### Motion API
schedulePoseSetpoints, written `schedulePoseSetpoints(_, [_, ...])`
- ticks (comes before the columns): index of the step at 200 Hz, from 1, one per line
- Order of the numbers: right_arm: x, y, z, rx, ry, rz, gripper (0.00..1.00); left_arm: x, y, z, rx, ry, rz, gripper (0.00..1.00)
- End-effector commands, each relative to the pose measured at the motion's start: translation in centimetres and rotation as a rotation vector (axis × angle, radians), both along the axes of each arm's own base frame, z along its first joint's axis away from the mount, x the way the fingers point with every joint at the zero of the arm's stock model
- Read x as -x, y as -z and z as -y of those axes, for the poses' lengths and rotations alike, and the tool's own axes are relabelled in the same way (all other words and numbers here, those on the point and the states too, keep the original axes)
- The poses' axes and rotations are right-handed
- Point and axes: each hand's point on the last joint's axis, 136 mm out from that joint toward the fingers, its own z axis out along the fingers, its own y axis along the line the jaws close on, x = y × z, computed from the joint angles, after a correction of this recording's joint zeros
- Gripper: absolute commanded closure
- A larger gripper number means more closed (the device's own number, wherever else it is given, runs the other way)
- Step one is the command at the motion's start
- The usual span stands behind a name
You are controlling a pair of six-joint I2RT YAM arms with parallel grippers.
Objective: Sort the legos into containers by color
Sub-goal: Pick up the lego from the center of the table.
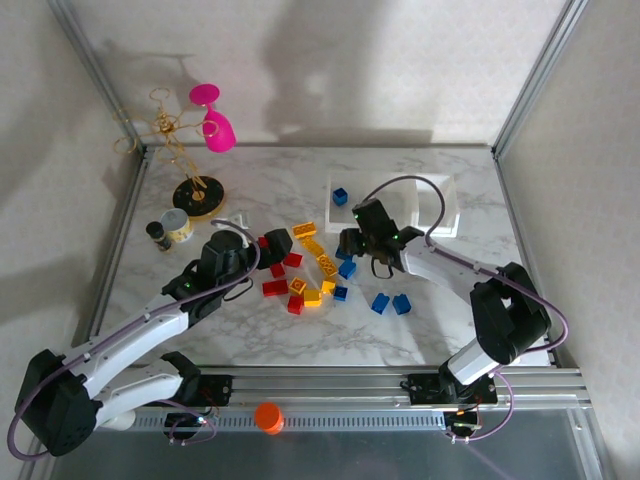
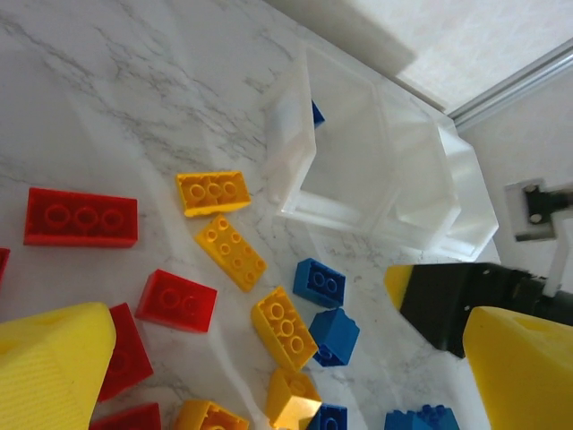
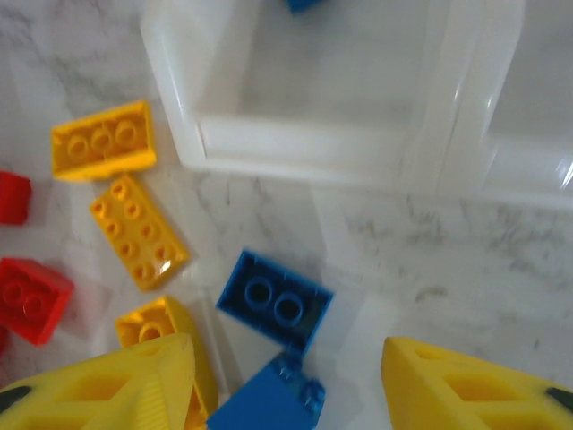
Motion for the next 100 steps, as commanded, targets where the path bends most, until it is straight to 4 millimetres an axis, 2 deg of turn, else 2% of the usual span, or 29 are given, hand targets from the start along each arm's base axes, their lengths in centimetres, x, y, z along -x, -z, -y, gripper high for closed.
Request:
schedulePoseSetpoints(1, [1.4, 0.6, 0.6, -0.016, 0.101, -0.028, 0.37, 0.9, 0.5, -0.1, 0.011, -0.005, -0.02, 0.0])
schedulePoseSetpoints(18, [2.6, 1.7, -0.5, -0.041, 0.122, -0.051, 0.35, 1.0, 0.7, 0.0, 0.013, -0.002, -0.023, 0.0])
schedulePoseSetpoints(45, [2.7, 3.3, -0.1, -0.027, 0.226, -0.083, 0.33, 1.1, 0.9, 0.4, 0.013, 0.003, -0.027, 0.0])
schedulePoseSetpoints(74, [2.9, 4.4, -1.2, -0.068, 0.251, -0.101, 0.32, 1.2, 1.2, 0.8, 0.002, 0.017, -0.035, 0.0])
schedulePoseSetpoints(100, [2.9, 5.7, -0.7, -0.042, 0.287, -0.123, 0.32, 1.2, 1.5, 0.9, -0.008, 0.018, -0.045, 0.0])
